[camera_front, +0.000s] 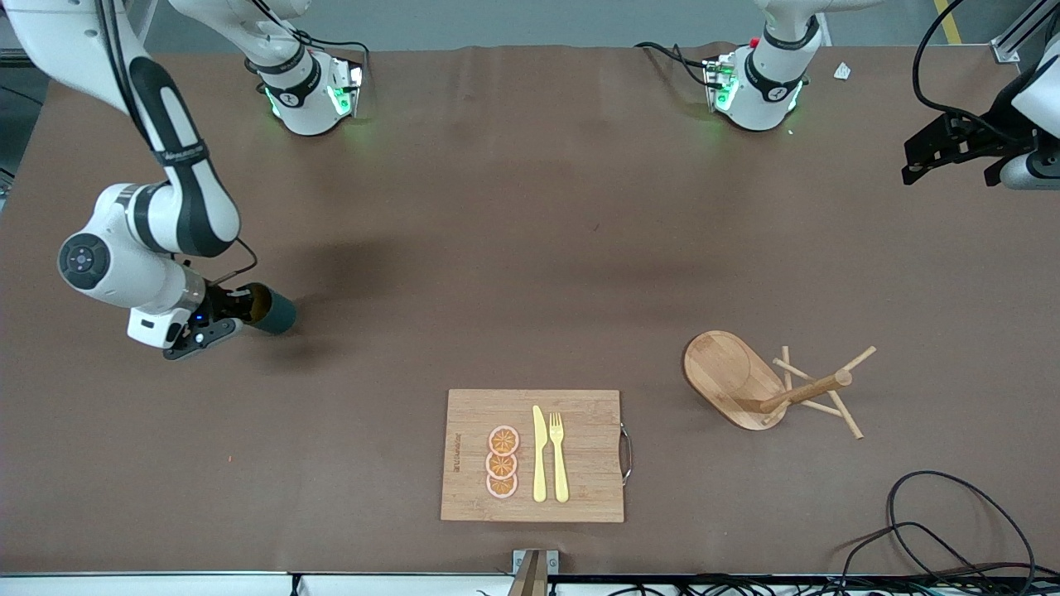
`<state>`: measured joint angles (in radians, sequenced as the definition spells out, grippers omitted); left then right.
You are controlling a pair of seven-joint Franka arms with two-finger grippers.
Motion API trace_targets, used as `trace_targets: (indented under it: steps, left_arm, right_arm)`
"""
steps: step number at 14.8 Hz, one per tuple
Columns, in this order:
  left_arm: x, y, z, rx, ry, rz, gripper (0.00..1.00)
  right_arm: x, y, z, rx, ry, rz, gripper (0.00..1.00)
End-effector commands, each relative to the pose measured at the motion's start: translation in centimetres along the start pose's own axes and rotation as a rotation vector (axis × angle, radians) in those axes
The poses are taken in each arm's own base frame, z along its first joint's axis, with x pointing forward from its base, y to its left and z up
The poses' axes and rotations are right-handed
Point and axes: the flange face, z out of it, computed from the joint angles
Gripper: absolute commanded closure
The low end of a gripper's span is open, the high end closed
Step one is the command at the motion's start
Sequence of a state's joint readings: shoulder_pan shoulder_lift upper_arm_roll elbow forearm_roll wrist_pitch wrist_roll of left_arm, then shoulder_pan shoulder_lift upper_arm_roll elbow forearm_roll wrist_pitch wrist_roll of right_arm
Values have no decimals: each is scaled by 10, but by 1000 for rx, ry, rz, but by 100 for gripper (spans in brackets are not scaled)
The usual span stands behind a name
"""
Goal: Pass cup and hang on rack
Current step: 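Lower the right gripper and grasp the teal mug rim, then lift the mug and carry it toward the table middle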
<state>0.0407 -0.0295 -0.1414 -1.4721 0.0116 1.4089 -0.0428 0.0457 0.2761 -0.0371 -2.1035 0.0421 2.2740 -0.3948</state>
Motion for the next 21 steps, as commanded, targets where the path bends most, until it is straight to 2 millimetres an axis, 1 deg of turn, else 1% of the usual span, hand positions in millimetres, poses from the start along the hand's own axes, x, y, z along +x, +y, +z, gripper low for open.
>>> trace_targets:
  steps: [1,4,5,7,9,11,13,14,16,19,21]
  left_arm:
    - [-3,0,-5,6,2,-8,0]
    - [-2,-1,-5,2,3,-9,0]
    - [-2,-1,-4,4,2,-10,0]
    - [-2,0,-5,4,5,-8,0]
    - [-3,-1,-6,4,5,-8,0]
    - [-2,-1,-4,1,3,-8,0]
    - [-1,-2,-4,2,2,-9,0]
    - [-1,-2,-4,2,2,-8,0]
    - [0,-3,-3,9,3,-11,0]
    - [4,-4,2,34,-5,-10,0]
    - [5,-4,3,32,-5,-10,0]
  right_arm:
    - [14,-92,-26,-5,7,143,100]
    - [36,-177,-37,-15,35,258,100]
    - [44,-210,-44,-13,57,307,100]
    - [55,-268,-49,-9,82,377,100]
    - [67,-315,-41,-8,86,421,100]
    - [78,-360,-28,1,84,453,100]
    - [93,-392,-16,27,78,473,100]
    - [102,-400,-11,28,80,465,100]
    - [112,-414,-1,28,82,448,100]
    - [120,-445,22,18,77,401,99]
    - [123,-453,30,19,76,394,99]
